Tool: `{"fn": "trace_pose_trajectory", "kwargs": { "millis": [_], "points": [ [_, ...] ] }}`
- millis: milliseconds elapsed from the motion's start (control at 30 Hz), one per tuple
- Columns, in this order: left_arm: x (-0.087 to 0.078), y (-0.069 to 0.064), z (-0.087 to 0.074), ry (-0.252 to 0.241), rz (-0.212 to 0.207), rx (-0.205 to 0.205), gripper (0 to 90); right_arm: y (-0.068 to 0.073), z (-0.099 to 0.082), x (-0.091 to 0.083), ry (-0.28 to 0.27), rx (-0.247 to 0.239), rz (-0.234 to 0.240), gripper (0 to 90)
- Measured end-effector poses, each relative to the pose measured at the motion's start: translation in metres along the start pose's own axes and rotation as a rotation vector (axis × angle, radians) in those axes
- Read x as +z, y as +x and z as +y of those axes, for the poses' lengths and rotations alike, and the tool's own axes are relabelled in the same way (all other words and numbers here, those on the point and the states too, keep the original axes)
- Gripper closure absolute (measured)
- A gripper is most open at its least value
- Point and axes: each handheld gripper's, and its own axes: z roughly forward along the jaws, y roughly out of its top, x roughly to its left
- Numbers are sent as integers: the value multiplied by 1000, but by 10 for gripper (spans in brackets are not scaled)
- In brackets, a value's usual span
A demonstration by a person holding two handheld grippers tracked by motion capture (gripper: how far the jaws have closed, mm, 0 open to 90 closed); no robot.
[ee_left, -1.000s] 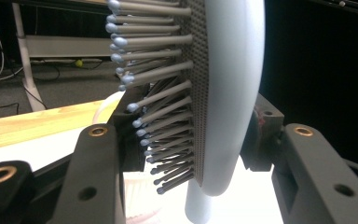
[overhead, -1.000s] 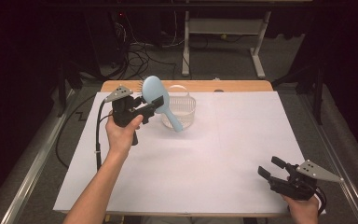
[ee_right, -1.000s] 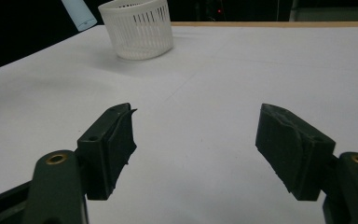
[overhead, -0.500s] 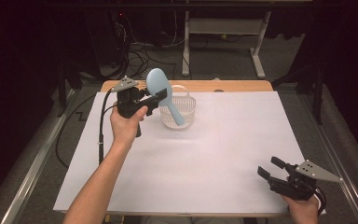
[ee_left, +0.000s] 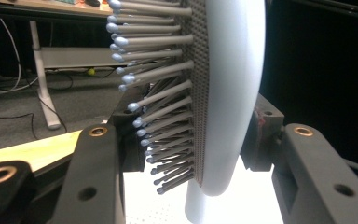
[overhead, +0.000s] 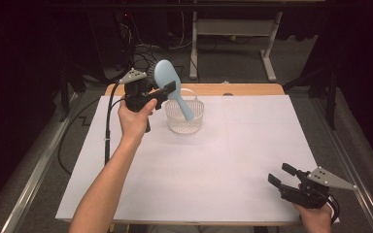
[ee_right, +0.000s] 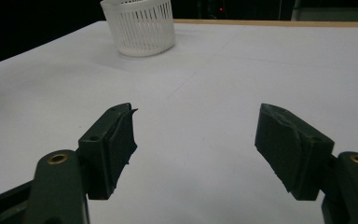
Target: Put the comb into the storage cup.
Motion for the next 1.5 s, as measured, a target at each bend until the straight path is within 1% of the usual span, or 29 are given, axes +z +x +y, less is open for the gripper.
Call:
{"fn": "trace_pose_trajectory", "kwargs": {
  "millis": [100,267,500,733,933,1267,1367,1500],
  "points": [
    [4,1,1,5,19,7,516,0,0,0,1,-2,0,290],
    [9,3,3,2,33,7,515,-1,0,1,5,1,4,289],
    [17,8,0,15,58,0,515,-1,0,1,3,0,5,289],
    [22,10,-1,18,67,-7,515,-1,0,1,3,1,6,288],
    [27,11,-4,24,82,-7,514,-1,0,1,3,-1,5,289],
    [39,11,-9,41,91,-6,514,-1,0,1,4,2,8,289],
    [41,10,-11,51,92,-1,514,-1,0,1,3,0,9,289],
    [44,8,-13,65,87,19,513,-1,0,1,4,1,8,289]
  ]
}}
